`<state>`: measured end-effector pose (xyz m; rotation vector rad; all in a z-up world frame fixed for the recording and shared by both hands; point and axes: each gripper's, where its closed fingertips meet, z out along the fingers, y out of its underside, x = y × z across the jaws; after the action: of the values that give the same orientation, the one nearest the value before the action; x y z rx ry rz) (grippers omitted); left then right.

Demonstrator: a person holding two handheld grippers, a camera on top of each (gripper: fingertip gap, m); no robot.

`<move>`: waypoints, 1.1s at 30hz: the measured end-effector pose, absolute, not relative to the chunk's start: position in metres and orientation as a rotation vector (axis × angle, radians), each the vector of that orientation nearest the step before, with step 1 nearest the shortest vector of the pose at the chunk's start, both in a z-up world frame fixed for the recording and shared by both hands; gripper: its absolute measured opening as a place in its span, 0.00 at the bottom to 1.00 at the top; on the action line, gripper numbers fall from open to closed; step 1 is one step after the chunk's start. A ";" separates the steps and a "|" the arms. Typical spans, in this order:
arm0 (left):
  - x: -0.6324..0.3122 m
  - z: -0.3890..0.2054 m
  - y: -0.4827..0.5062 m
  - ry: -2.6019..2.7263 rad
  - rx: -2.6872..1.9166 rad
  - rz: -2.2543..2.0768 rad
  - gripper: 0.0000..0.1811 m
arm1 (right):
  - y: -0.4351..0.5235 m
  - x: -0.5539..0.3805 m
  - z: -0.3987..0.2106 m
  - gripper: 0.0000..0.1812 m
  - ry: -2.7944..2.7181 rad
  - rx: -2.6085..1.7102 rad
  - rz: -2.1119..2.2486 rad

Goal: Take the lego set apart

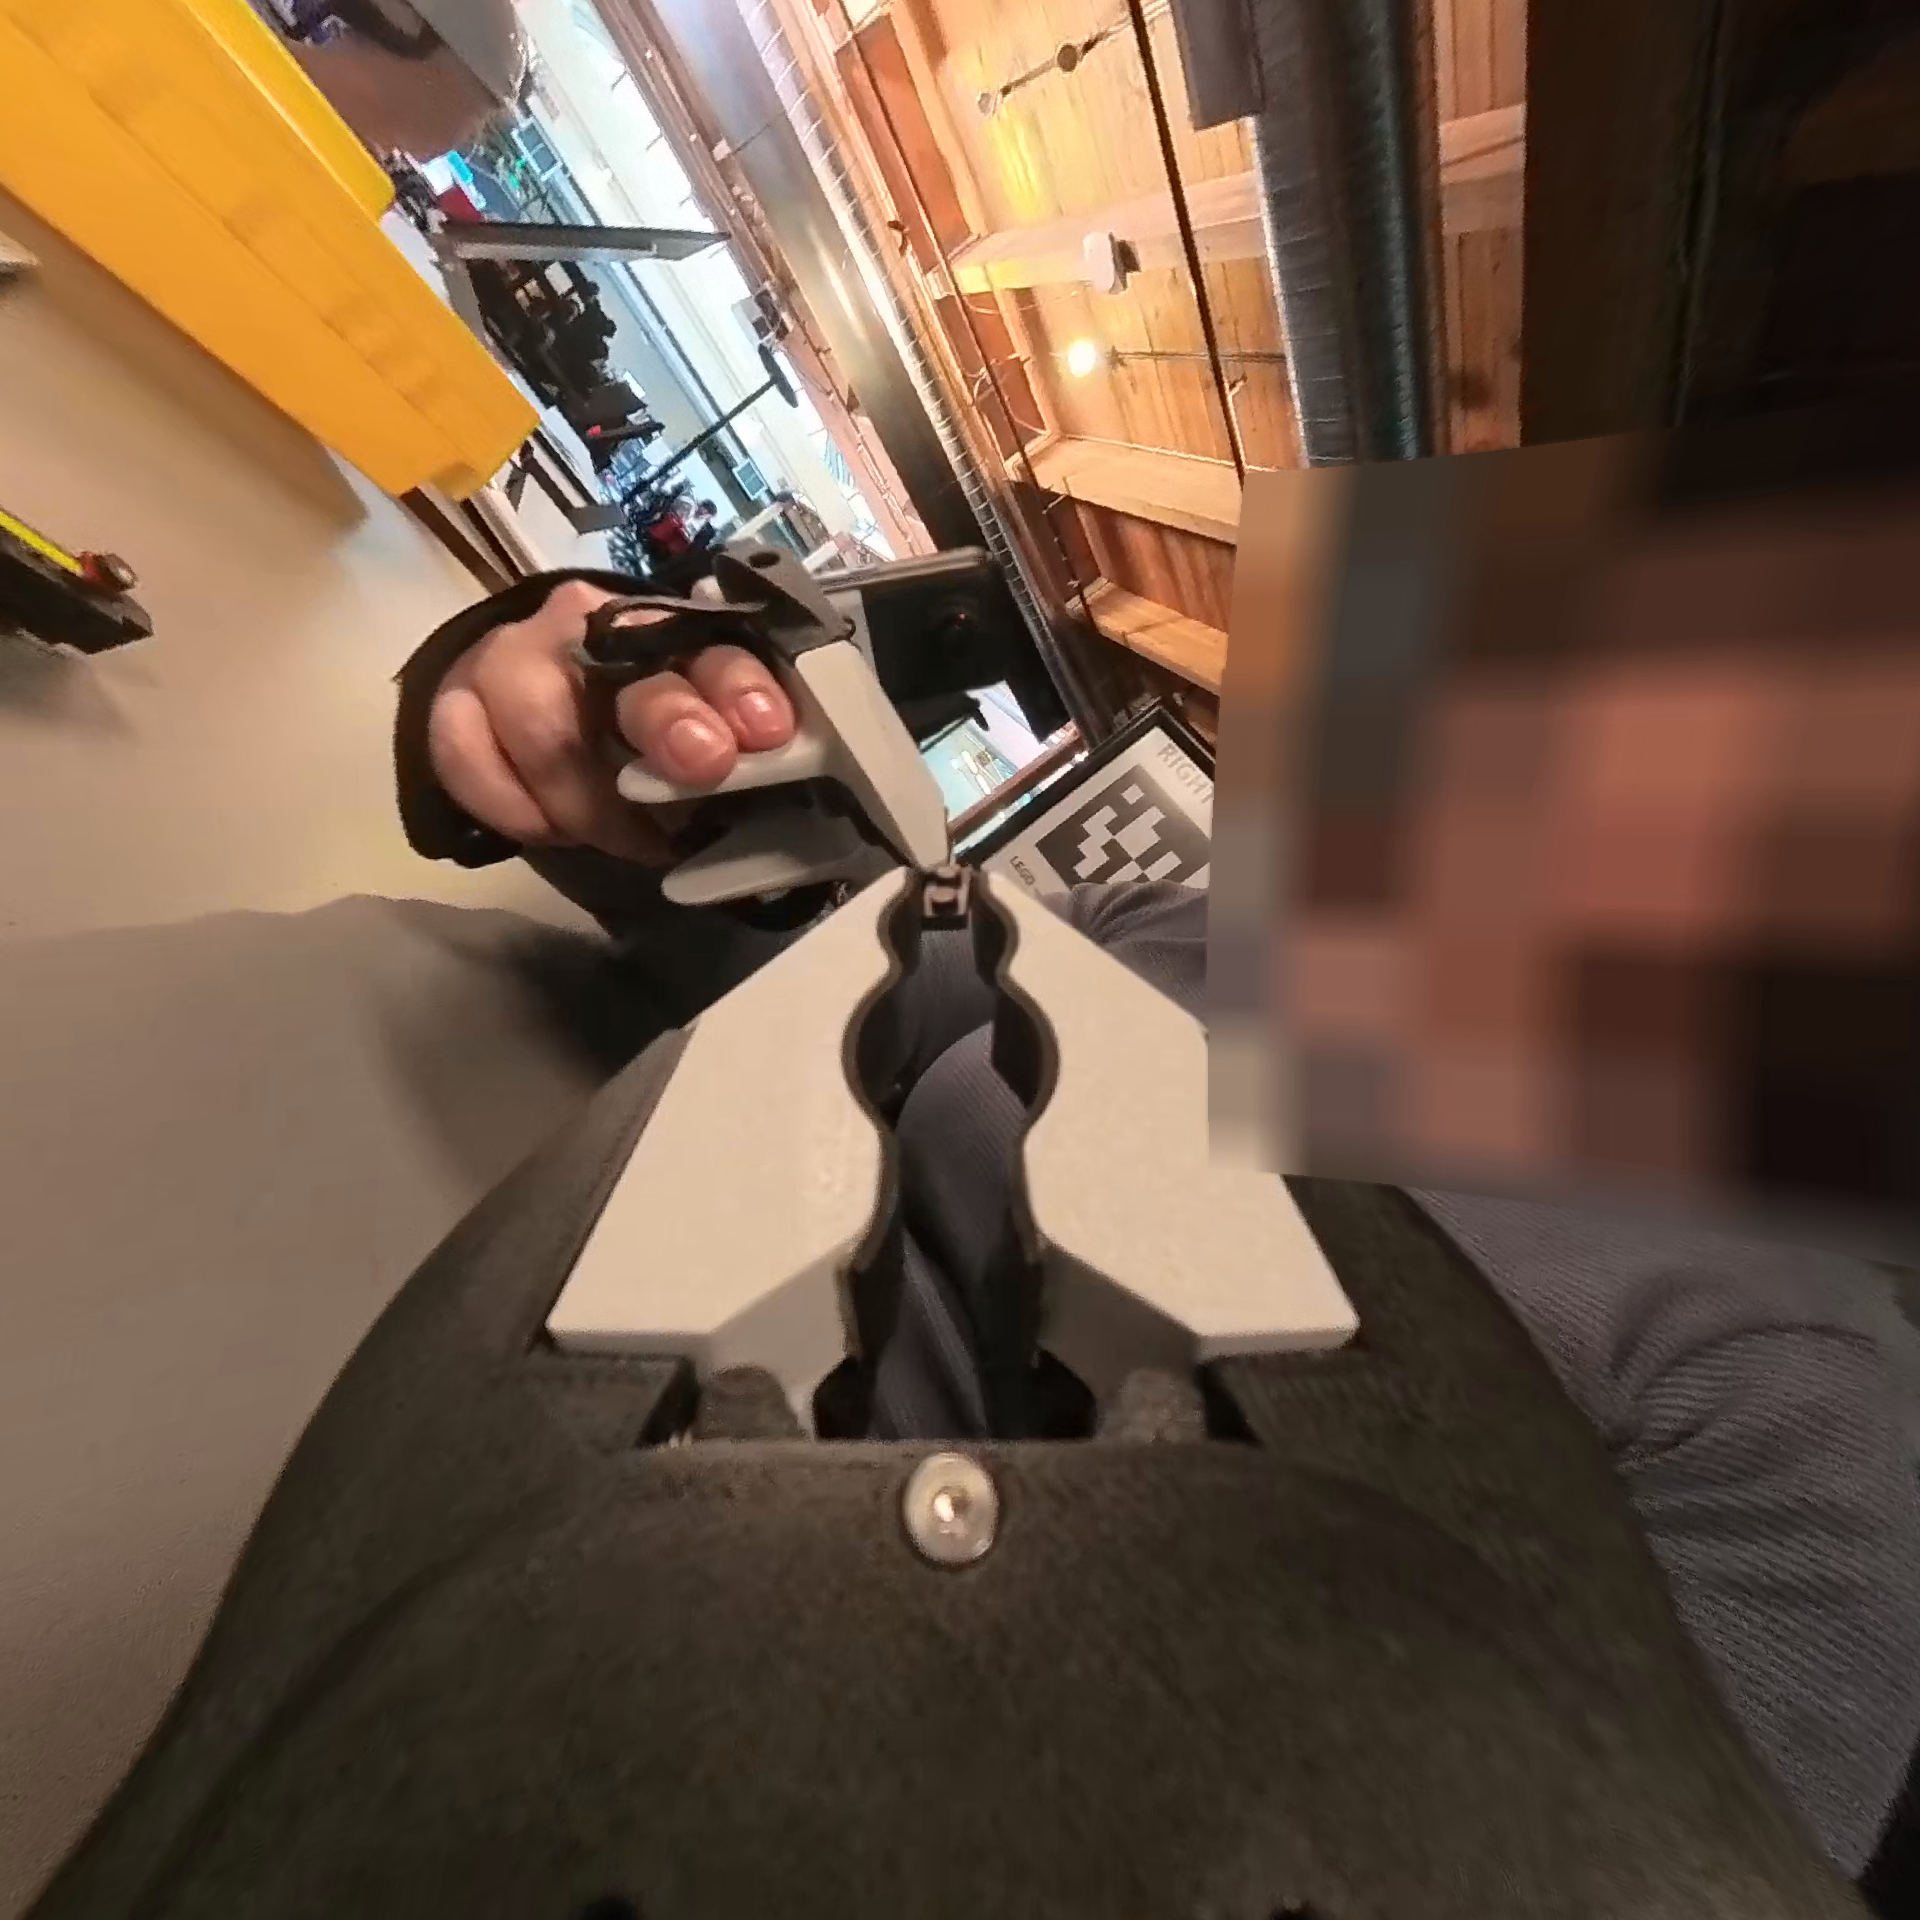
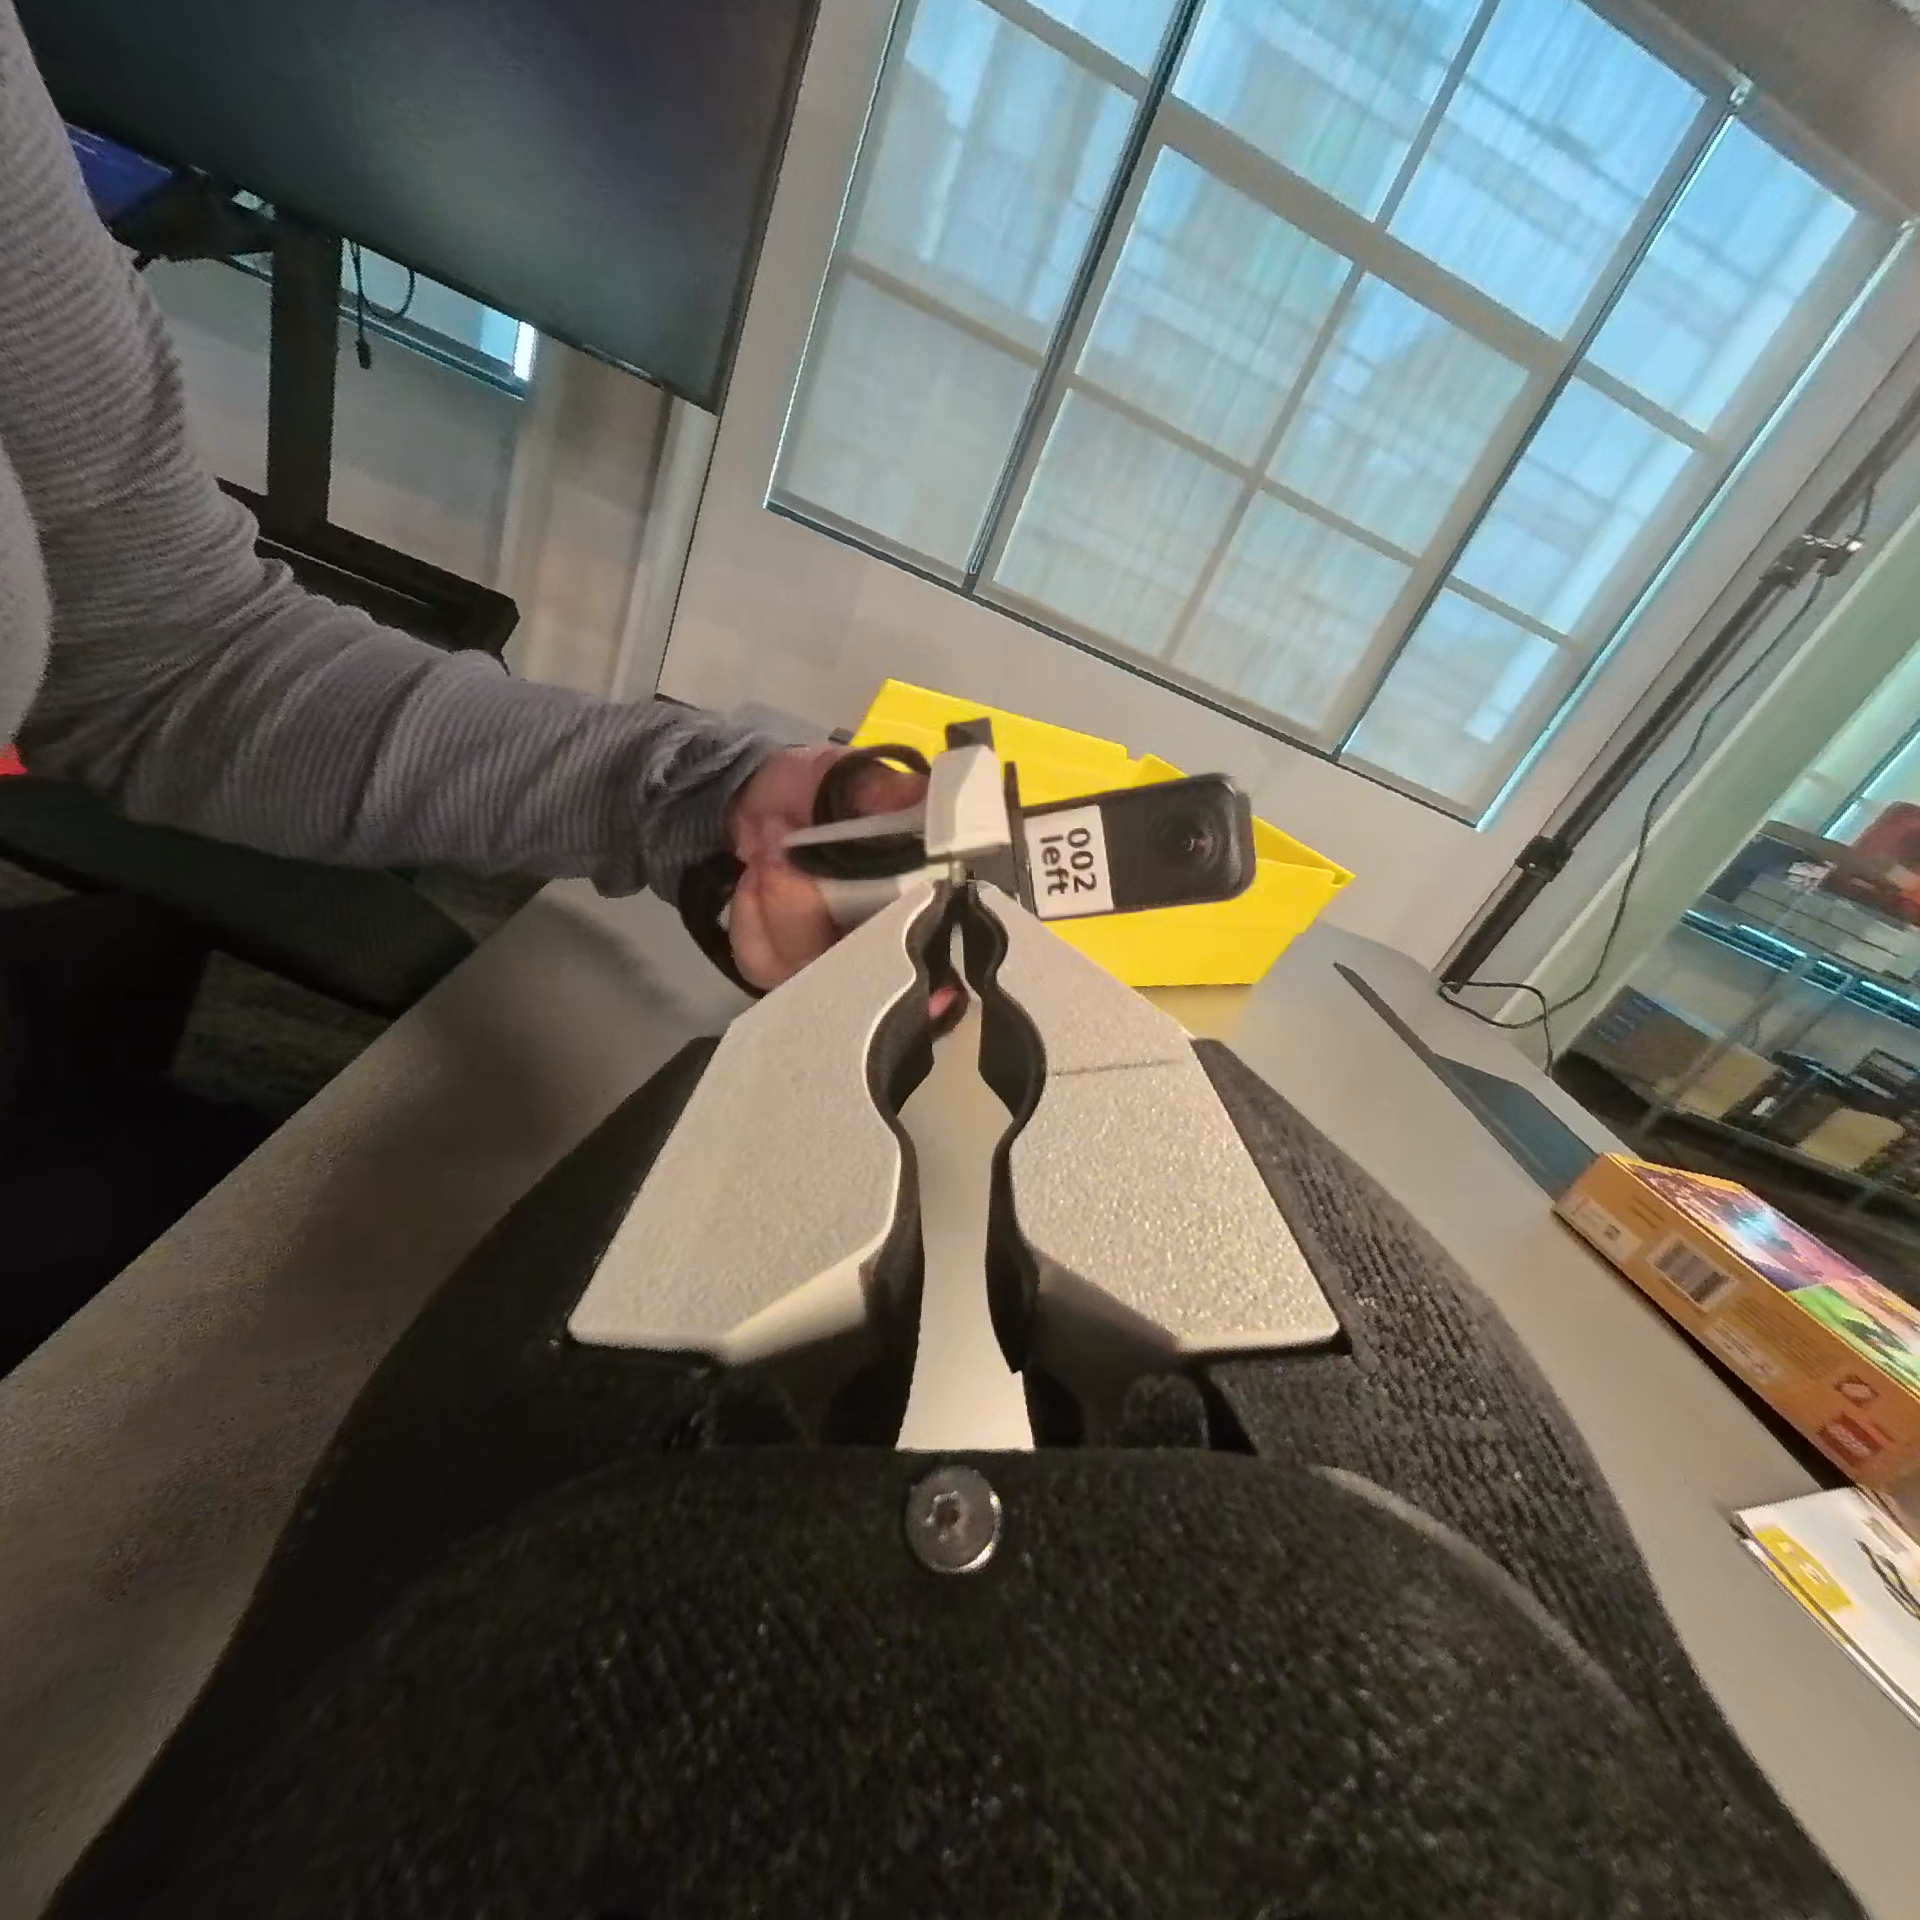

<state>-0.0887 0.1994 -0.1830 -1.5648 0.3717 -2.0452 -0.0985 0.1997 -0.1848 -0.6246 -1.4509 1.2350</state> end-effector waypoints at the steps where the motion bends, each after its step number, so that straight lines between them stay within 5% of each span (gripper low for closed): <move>1: -0.089 -0.183 0.200 0.366 -1.565 -2.022 0.04 | 0.200 -0.099 -0.185 0.00 -1.452 -0.625 1.227; 7: -0.108 -0.163 0.198 0.365 -1.568 -1.689 0.03 | 0.227 -0.099 -0.179 0.08 -1.331 -0.680 1.097; 11: -0.214 -0.165 0.216 0.034 -1.799 -0.901 0.03 | 0.279 -0.089 -0.171 0.05 -1.123 -0.785 0.897; 15: -0.375 -0.216 0.184 -0.317 -2.236 -0.039 0.04 | 0.322 -0.079 -0.172 0.03 -0.966 -0.850 0.619; 21: -0.451 -0.288 0.148 -0.447 -2.690 0.188 0.03 | 0.341 -0.090 -0.198 0.02 -1.004 -0.904 0.485; 23: -0.456 -0.300 0.143 -0.486 -2.768 0.198 0.09 | 0.342 -0.092 -0.202 0.02 -1.018 -0.914 0.483; 25: -0.458 -0.299 0.144 -0.557 -2.757 0.184 0.30 | 0.340 -0.093 -0.202 0.02 -1.026 -0.909 0.502; 27: -0.463 -0.293 0.145 -0.577 -2.740 0.243 0.39 | 0.340 -0.094 -0.203 0.03 -1.033 -0.912 0.506; 33: -0.453 -0.240 0.141 -0.626 -2.514 0.498 0.44 | 0.332 -0.101 -0.213 0.07 -1.113 -0.961 0.581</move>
<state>-0.4533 0.1411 -0.2398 -2.5141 -0.6261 0.4983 -0.1012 0.3325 -0.2133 -0.9610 -1.1128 0.5811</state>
